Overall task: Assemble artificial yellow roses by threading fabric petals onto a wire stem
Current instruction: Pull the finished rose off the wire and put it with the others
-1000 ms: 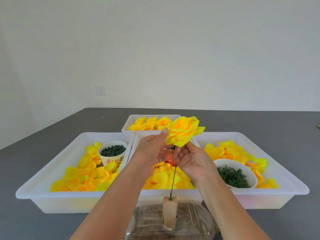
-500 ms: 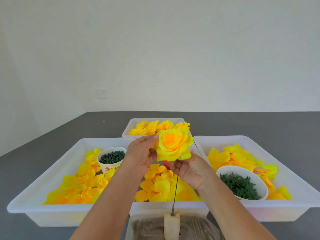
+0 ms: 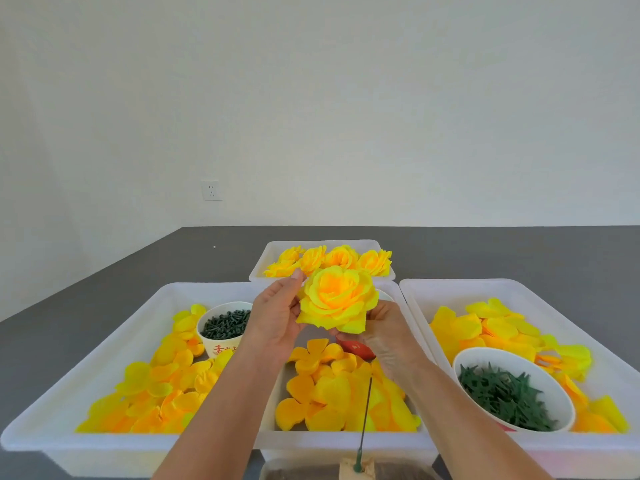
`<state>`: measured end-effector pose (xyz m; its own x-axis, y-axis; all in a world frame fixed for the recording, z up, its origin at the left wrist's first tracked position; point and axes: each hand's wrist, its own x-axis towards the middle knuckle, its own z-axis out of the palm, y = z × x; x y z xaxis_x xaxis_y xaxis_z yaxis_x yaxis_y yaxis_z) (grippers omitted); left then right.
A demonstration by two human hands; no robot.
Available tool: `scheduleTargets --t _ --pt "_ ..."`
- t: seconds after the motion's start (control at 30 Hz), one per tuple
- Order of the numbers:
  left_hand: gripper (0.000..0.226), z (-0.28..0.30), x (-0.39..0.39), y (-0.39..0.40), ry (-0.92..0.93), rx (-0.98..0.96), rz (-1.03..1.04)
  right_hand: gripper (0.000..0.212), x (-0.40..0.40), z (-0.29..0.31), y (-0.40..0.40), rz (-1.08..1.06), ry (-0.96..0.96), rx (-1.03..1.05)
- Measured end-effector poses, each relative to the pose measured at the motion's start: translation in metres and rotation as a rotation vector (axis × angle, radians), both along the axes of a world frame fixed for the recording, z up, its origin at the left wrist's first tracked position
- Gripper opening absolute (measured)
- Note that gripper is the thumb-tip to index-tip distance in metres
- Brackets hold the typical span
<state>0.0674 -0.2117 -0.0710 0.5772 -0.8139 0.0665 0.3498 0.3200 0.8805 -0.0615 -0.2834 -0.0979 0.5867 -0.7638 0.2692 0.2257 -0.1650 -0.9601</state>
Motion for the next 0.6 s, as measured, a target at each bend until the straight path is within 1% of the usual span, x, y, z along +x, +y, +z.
scheduleTargets --t 0.07,0.2,0.3,0.37,0.43,0.53,0.6 --pt "0.015 -0.005 0.002 -0.001 -0.006 -0.035 0.018 0.016 0.003 -0.001 -0.004 -0.040 0.032 -0.071" --pt "0.014 -0.012 0.005 -0.002 -0.003 -0.079 -0.001 0.017 0.006 -0.005 -0.013 -0.140 -0.006 -0.103" --pt "0.014 -0.018 0.006 -0.002 -0.062 -0.014 0.013 0.021 0.007 -0.007 -0.019 -0.195 -0.033 -0.084" --pt "0.014 -0.021 0.006 -0.002 -0.110 0.050 0.027 0.020 0.007 -0.009 -0.021 -0.216 -0.045 -0.066" --pt "0.015 -0.021 0.006 -0.002 -0.152 0.100 0.034 0.018 0.008 -0.011 -0.020 -0.236 -0.030 -0.091" --pt "0.016 -0.022 0.004 -0.001 -0.194 0.130 0.047 0.031 0.009 -0.013 -0.020 -0.243 -0.022 -0.148" --pt "0.017 -0.023 0.003 0.001 -0.239 0.131 0.052 0.031 0.009 -0.014 -0.021 -0.243 -0.027 -0.160"
